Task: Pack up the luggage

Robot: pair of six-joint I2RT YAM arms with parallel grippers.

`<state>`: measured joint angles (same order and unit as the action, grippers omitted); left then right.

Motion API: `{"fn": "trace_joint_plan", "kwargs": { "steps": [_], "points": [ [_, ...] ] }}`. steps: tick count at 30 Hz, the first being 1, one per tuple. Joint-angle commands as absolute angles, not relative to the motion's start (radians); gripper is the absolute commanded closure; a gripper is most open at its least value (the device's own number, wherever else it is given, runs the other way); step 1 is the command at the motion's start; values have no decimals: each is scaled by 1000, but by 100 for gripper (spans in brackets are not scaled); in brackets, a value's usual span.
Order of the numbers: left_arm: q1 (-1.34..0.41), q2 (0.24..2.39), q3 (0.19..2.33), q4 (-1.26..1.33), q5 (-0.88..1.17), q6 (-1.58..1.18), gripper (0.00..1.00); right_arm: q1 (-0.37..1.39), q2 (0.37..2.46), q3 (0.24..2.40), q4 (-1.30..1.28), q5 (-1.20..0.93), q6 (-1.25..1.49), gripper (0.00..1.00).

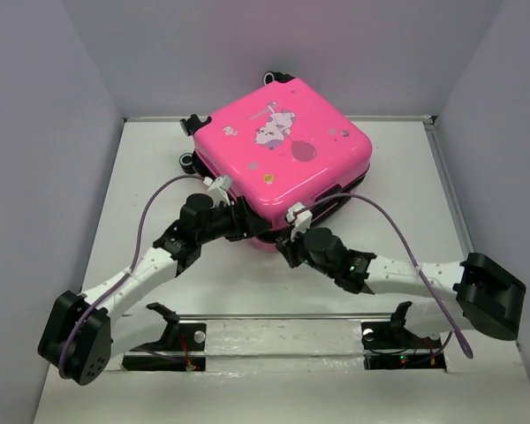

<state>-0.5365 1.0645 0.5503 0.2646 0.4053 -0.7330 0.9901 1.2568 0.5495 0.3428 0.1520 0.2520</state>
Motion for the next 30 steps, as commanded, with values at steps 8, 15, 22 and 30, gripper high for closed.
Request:
{"fn": "trace_joint_plan", "kwargs": {
  "steps": [8, 15, 22, 30],
  "points": [
    [-532, 1104, 770, 445, 334, -793, 25, 1290, 1465, 767, 418, 371, 393, 93],
    [-531, 1088, 938, 206, 276, -694, 9, 1290, 1600, 683, 1063, 455, 422, 93],
    [-428, 1086, 1210, -46, 215, -557, 1, 1290, 1366, 490, 850, 419, 509, 93],
    [-166, 1051, 1123, -97, 305, -534, 1, 1290, 847, 339, 175, 460, 615, 93]
  ]
}}
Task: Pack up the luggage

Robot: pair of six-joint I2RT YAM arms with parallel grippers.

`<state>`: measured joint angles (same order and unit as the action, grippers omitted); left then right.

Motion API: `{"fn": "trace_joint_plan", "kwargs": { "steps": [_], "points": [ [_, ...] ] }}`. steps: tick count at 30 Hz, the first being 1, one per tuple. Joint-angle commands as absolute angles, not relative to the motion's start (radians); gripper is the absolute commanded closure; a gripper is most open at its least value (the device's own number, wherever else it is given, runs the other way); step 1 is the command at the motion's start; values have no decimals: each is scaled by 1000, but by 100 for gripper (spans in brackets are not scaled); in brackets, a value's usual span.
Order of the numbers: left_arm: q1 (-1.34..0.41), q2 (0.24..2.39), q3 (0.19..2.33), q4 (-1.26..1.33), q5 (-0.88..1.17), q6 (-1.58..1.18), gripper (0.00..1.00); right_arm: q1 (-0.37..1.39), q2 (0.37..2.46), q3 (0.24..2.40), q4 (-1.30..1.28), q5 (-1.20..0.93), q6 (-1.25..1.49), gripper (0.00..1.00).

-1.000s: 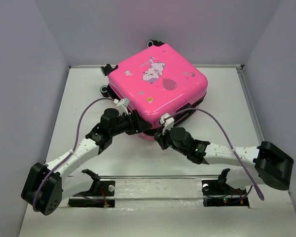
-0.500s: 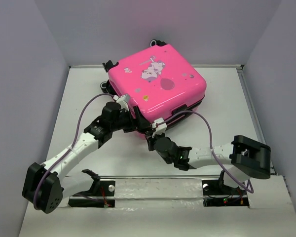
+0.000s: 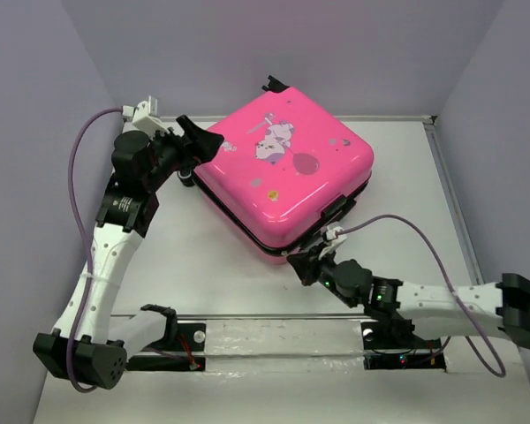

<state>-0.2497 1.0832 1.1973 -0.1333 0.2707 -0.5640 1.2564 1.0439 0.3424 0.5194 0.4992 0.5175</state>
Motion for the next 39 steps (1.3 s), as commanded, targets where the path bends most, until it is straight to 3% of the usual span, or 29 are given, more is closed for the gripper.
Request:
{"fn": "trace_joint_plan", "kwargs": {
  "steps": [1, 5, 8, 9, 21, 31, 34, 35, 36, 37, 38, 39],
  "points": [
    [-146, 1054, 1106, -89, 305, -535, 1, 1290, 812, 341, 119, 463, 629, 93],
    [-19, 1141, 1080, -48, 302, -563, 1, 1290, 704, 371, -95, 495, 672, 72],
    [43, 1225, 1091, -6, 325, -622, 1, 1290, 684, 422, -204, 541, 675, 45],
    [48, 1242, 1094, 26, 322, -636, 1, 1290, 683, 434, -225, 549, 678, 42],
    [49, 1638, 1311, 118, 399, -741, 1, 1290, 615, 446, -305, 535, 693, 35],
    [48, 1747, 1246, 414, 479, -937, 4, 1290, 678, 474, -307, 594, 696, 22],
    [41, 1761, 1238, 480, 492, -991, 15, 1290, 710, 486, -311, 623, 710, 21],
    [41, 1763, 1236, 514, 495, -1015, 23, 1279, 718, 488, -313, 632, 721, 21],
    [41, 1763, 1233, 514, 500, -1015, 33, 1270, 721, 488, -316, 641, 727, 21],
    [41, 1761, 1227, 559, 508, -1040, 50, 1258, 724, 485, -319, 649, 732, 19],
    [41, 1758, 1224, 583, 524, -1049, 76, 1212, 723, 480, -321, 646, 739, 19],
    [41, 1752, 1220, 610, 528, -1054, 86, 1177, 721, 477, -322, 637, 741, 18]
  ]
}}
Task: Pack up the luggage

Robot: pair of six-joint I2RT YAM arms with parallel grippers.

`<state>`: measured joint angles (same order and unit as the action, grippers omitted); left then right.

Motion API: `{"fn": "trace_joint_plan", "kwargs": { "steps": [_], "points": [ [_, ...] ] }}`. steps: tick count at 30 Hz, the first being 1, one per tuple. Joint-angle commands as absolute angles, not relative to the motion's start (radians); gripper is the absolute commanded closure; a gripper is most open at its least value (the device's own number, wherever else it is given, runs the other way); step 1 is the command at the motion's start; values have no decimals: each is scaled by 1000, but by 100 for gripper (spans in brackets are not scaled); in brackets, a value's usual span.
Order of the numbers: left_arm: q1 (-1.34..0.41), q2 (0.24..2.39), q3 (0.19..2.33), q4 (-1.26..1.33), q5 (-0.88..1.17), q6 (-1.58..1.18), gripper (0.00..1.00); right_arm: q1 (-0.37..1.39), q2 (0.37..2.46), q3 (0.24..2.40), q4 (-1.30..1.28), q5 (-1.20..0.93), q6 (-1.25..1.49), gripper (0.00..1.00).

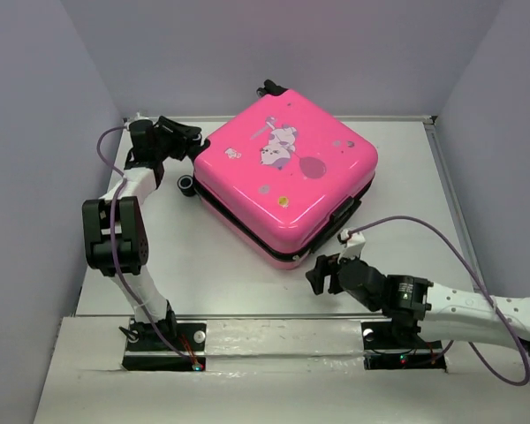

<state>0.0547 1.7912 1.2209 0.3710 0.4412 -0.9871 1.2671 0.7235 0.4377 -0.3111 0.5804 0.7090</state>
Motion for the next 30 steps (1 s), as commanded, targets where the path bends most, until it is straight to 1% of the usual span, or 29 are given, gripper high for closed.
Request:
{"fn": "trace_joint_plan", "kwargs": {
  "steps": [1, 2, 3, 5, 7, 8, 10, 11, 12, 13, 15, 16, 18, 20, 23, 24, 27, 28, 30],
  "points": [
    [43, 1728, 1210, 618, 526, -1049, 94, 1088, 726, 469, -319, 609, 736, 18],
    [44, 1708, 1204, 623, 523, -1042, 94, 1088, 730, 468, -318, 588, 732, 18],
    [46, 1668, 1195, 630, 520, -1035, 94, 992, 739, 463, -295, 540, 720, 19],
    [52, 1625, 1187, 629, 518, -1009, 94, 913, 770, 451, -253, 496, 671, 29],
    [54, 1554, 1184, 608, 514, -991, 94, 832, 793, 449, -180, 448, 635, 44],
    [54, 1531, 1184, 588, 509, -965, 94, 809, 807, 449, -158, 439, 602, 54],
    [54, 1471, 1177, 536, 494, -933, 94, 730, 853, 459, -103, 413, 554, 66],
    [54, 1454, 1170, 516, 491, -922, 94, 700, 868, 459, -75, 387, 534, 67],
    [54, 1407, 1120, 426, 477, -872, 94, 581, 914, 448, 52, 262, 490, 70],
    [54, 1369, 1099, 399, 463, -850, 94, 502, 931, 440, 146, 147, 477, 71],
    [63, 1324, 1046, 341, 411, -804, 94, 442, 974, 454, 216, 65, 457, 71],
    [66, 1278, 982, 339, 399, -801, 94, 405, 1032, 487, 263, -7, 428, 71],
    [78, 1238, 919, 333, 388, -804, 94, 393, 1093, 537, 304, -83, 392, 70],
    [78, 1175, 829, 337, 364, -808, 94, 370, 1174, 628, 311, -165, 339, 69],
    [80, 1112, 741, 342, 357, -821, 94, 341, 1221, 696, 284, -228, 310, 67],
    [80, 1086, 712, 339, 351, -822, 94, 318, 1233, 728, 247, -262, 295, 61],
    [80, 1051, 660, 337, 336, -828, 94, 308, 1215, 747, 184, -296, 259, 49],
    [78, 1046, 646, 345, 334, -834, 94, 299, 1207, 752, 155, -301, 252, 41],
    [80, 1066, 637, 377, 333, -865, 94, 299, 1160, 776, 36, -316, 235, 36]
  ]
}}
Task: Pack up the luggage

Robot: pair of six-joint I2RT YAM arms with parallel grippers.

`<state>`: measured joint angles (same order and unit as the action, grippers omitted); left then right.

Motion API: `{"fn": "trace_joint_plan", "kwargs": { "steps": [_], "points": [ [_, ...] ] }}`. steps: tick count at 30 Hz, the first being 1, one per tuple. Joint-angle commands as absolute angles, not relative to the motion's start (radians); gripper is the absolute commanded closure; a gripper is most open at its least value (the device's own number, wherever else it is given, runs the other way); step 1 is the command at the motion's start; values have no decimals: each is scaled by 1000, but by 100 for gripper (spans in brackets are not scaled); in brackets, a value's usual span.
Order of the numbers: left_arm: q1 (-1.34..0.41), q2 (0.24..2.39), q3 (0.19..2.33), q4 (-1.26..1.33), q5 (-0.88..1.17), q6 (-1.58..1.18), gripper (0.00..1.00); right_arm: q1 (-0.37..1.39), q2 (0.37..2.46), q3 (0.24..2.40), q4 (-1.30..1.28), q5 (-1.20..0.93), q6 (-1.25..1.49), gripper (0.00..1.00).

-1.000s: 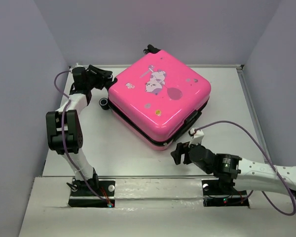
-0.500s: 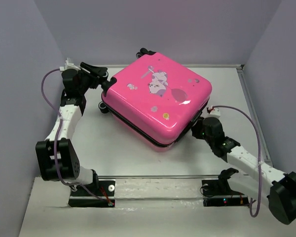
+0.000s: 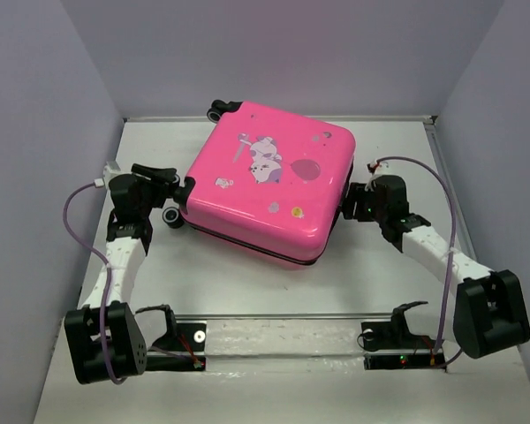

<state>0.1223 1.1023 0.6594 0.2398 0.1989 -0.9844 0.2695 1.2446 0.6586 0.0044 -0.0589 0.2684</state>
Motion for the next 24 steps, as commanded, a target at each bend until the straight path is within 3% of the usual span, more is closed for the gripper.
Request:
{"fn": "trace_joint_plan", "kwargs": {
  "steps": [1, 4, 6, 7, 9, 11, 16, 19, 20, 24],
  "points": [
    [81, 1066, 637, 379, 337, -873, 94, 299, 1131, 772, 35, -331, 238, 35],
    [81, 1149, 730, 391, 370, -900, 94, 299, 1008, 712, -58, -412, 290, 35],
    [83, 1172, 771, 397, 379, -925, 94, 299, 892, 652, -84, -437, 330, 44],
    [84, 1187, 791, 397, 382, -927, 94, 299, 858, 634, -100, -440, 340, 52],
    [86, 1225, 850, 385, 391, -923, 94, 311, 773, 575, -112, -489, 385, 81],
    [89, 1233, 853, 382, 391, -919, 94, 333, 730, 537, -97, -506, 416, 93],
    [109, 1262, 821, 377, 385, -882, 94, 545, 658, 425, -43, -448, 475, 92],
    [127, 1298, 813, 377, 380, -873, 94, 653, 684, 382, 0, -361, 482, 74],
    [135, 1308, 816, 377, 385, -870, 94, 666, 702, 373, 39, -350, 477, 61],
    [153, 1364, 842, 377, 411, -871, 94, 699, 793, 335, 156, -302, 454, 49]
  ]
}}
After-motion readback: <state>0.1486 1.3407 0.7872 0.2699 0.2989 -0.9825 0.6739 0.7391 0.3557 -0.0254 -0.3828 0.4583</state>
